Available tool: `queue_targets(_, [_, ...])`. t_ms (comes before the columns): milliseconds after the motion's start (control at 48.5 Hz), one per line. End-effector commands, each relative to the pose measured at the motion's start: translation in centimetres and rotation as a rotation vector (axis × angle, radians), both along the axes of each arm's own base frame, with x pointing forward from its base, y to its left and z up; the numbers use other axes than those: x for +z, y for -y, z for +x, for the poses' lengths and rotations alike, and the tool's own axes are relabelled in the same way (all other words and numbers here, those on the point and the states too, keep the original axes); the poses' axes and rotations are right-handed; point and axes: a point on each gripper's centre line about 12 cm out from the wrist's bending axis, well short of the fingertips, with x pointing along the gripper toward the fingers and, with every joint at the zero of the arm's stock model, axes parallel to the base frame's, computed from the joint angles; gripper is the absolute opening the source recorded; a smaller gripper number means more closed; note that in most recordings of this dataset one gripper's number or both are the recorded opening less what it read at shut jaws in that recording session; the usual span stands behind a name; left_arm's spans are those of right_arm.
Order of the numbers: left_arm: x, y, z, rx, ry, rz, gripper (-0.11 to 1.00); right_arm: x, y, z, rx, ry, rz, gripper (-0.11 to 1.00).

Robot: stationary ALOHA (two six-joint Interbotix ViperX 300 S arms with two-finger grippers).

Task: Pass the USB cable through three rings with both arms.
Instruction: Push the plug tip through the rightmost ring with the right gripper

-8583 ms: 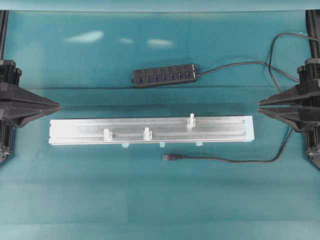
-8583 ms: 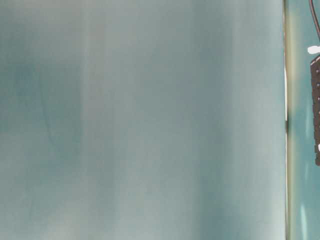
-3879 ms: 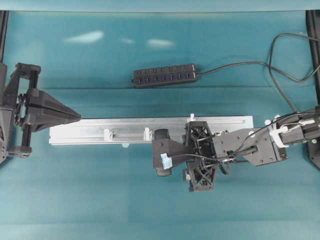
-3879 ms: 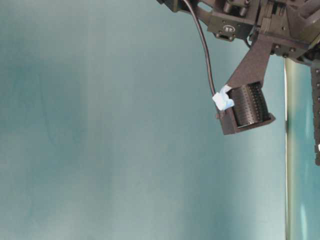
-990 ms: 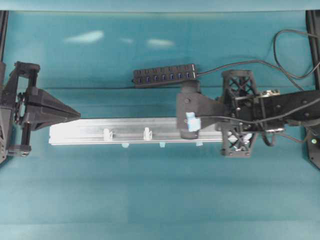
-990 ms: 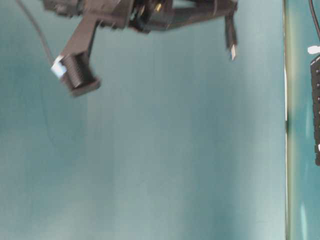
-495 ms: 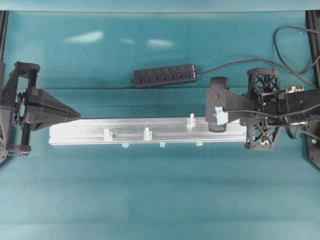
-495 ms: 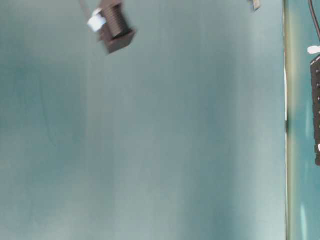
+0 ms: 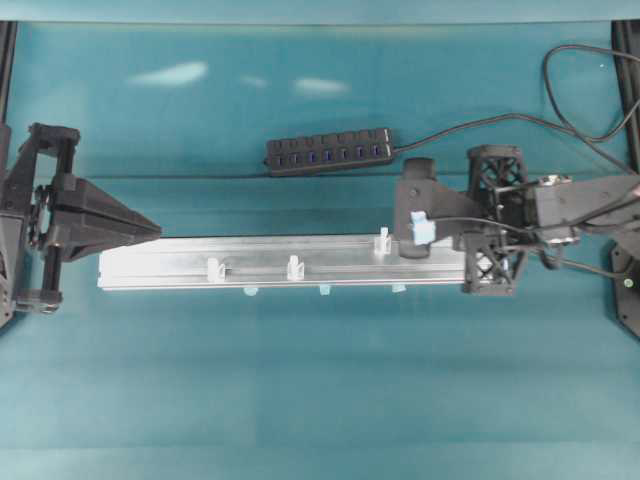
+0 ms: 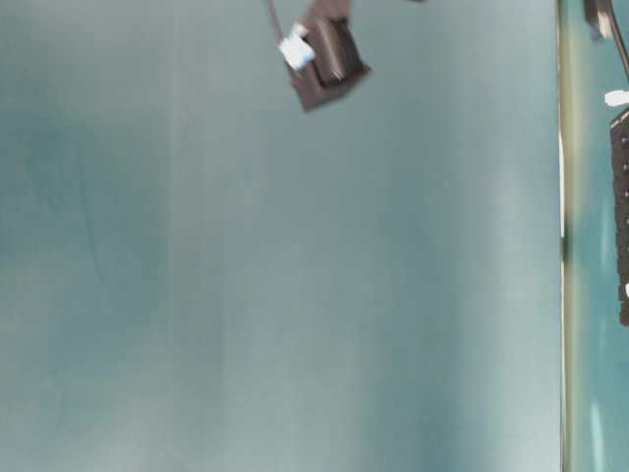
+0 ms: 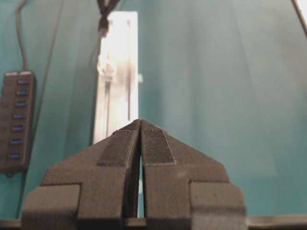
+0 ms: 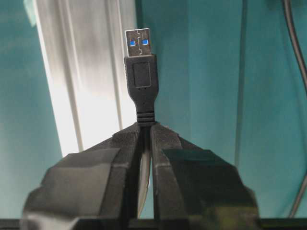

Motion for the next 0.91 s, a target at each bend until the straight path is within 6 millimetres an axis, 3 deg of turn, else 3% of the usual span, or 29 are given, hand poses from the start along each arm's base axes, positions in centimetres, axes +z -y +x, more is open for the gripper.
queue_targets(0, [1.3,0.0,0.3,0.002,0.037,0.000,0.02,-0.2,0.3,0.5,0.007,0.019,-0.001,-0.09])
queue_targets(454, [1.3,-0.3,0.3,0.013,0.037,-0.001,0.02,-1.5,0.2,0.3,0.027,0.034,0.009,-0.09])
queue_targets(887, [1.6,-0.5,0.4,0.022,0.063,-0.006,0.02,-2.5,-0.1,1.9,0.056,0.112,0.028,-0.09])
